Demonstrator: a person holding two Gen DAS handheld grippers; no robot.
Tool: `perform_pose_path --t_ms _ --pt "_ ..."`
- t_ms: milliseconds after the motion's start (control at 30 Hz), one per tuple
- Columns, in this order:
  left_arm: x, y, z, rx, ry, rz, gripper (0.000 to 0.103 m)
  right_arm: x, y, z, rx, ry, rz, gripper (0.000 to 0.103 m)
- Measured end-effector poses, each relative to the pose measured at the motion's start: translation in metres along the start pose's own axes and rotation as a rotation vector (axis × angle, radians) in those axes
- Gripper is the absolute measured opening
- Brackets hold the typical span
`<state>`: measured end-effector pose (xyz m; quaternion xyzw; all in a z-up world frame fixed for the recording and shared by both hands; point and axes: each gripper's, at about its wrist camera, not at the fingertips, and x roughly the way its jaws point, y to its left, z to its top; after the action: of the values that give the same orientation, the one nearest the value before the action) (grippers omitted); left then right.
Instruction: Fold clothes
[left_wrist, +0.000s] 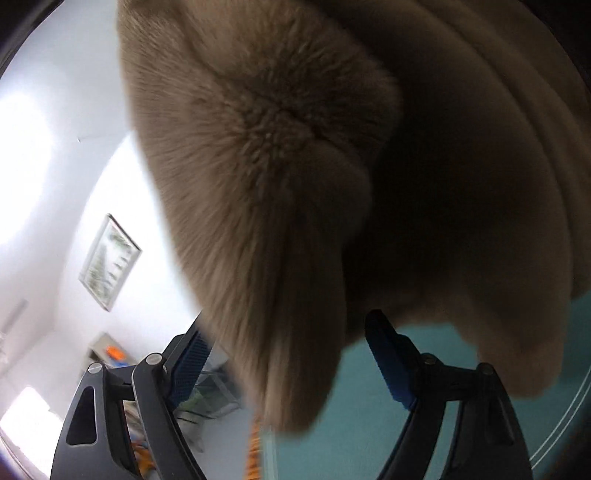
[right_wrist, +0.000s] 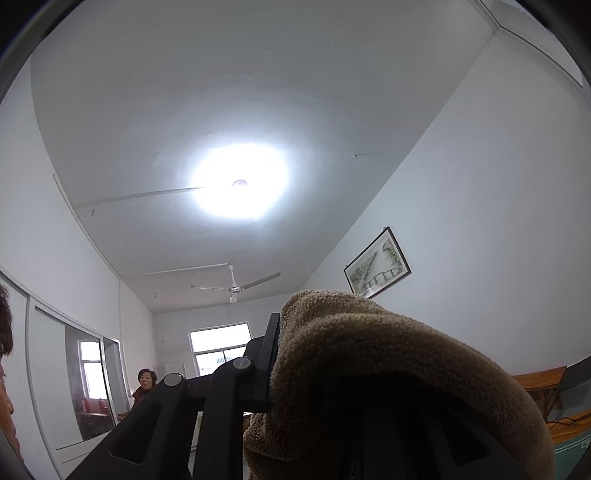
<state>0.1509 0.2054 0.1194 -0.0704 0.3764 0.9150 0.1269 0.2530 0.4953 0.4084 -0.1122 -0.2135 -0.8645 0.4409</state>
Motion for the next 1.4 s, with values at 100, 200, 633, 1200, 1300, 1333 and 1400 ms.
perform_pose_path --t_ms 100,200,633,1200,1300,1333,1400 --pt "0.006 0.015 0.009 -0.133 0.036 -0.126 0.008 -0.006 -0.002 -0.005 -0.020 0.010 -0.020 0.018" --pt "0.000 0.062 -0.001 -0.388 0.037 -0.211 0.008 -0.015 -0.012 -0.009 -0.030 0.022 -0.092 0.018" --pt "-0.065 0.186 -0.023 -0.878 -0.159 -0.391 0.008 -0.073 -0.070 -0.037 -0.064 -0.018 -0.506 0.018" --pt "-0.013 0.059 -0.048 -0.813 -0.010 -0.724 0.008 0.059 0.012 0.002 -0.232 -0.053 -0.414 0.018" --pt "-0.011 0.091 -0.068 -0.965 -0.002 -0.582 0.008 0.058 0.022 0.004 -0.280 -0.055 -0.438 0.018" --pt "-0.012 0.103 -0.076 -1.018 0.000 -0.525 0.008 0.057 0.021 0.004 -0.284 -0.051 -0.449 0.018" --pt "-0.019 0.136 -0.085 -1.080 -0.022 -0.410 0.008 0.058 0.016 0.005 -0.285 -0.040 -0.469 0.018"
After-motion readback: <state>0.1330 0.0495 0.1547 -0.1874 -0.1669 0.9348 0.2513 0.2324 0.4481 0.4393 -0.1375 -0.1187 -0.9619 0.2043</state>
